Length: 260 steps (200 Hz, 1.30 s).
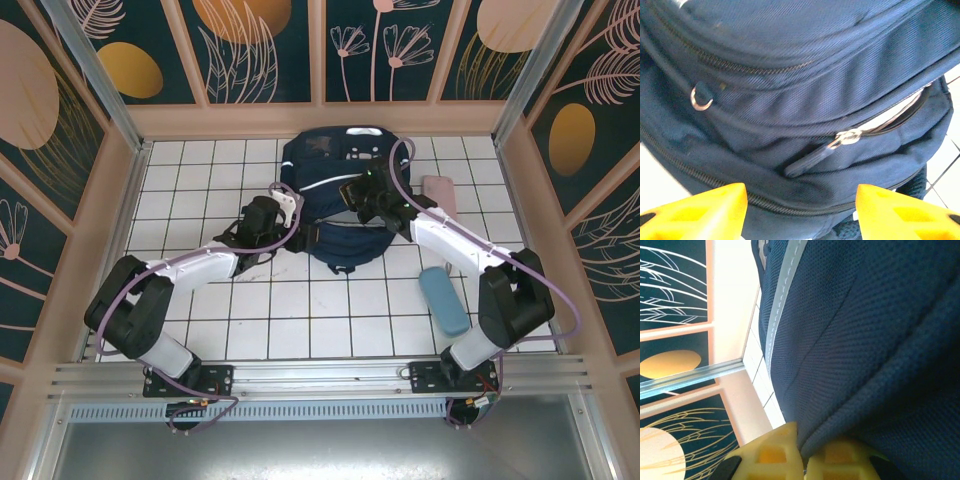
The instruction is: Pack the student bag
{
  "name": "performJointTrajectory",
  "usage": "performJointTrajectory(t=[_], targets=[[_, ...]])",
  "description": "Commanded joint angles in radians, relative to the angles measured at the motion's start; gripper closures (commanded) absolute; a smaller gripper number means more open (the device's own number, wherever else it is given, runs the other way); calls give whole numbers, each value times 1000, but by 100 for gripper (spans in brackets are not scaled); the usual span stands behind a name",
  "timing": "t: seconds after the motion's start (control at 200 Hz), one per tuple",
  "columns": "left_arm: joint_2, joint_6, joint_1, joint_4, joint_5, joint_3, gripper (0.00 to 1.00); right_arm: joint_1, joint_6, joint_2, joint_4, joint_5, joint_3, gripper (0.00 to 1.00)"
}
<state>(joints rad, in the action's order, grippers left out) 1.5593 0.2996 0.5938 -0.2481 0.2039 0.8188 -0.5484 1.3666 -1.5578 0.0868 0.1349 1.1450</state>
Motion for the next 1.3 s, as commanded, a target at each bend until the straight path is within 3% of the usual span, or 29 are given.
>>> performJointTrajectory(t=[0.0,0.11,0.255,0.385,0.551,0.691,0.746,0.811,0.971,1.176,1.296], targets=[[-46,-76,-3,-85,8,-42,39,-7,-17,103,-133,125,19,100],[-27,-101,-9,-84,-16,-55,36,-7,-17,124,-136,140,21,100],[8,-55,-22,-99,107,-43,35,-5,-20,148,-128,141,21,100],[20,-36,-23,-155,144,-43,36,-5,-12,154,-135,155,15,100],[59,-22,-22,-175,200,-7,51,-4,-2,150,-140,165,9,100],[54,-20,-22,-211,216,-14,77,-4,0,153,-130,152,2,100],[39,-26,-22,-231,228,-29,80,-4,1,154,-125,147,1,100],[19,-34,-22,-260,269,-52,80,-5,2,154,-123,144,-1,100],[19,-32,-22,-270,403,-57,67,-4,0,153,-120,132,1,100],[26,-10,-23,-290,409,-63,59,-5,1,150,-116,127,1,100],[39,9,-23,-309,419,-57,60,25,4,151,-116,127,-5,100]])
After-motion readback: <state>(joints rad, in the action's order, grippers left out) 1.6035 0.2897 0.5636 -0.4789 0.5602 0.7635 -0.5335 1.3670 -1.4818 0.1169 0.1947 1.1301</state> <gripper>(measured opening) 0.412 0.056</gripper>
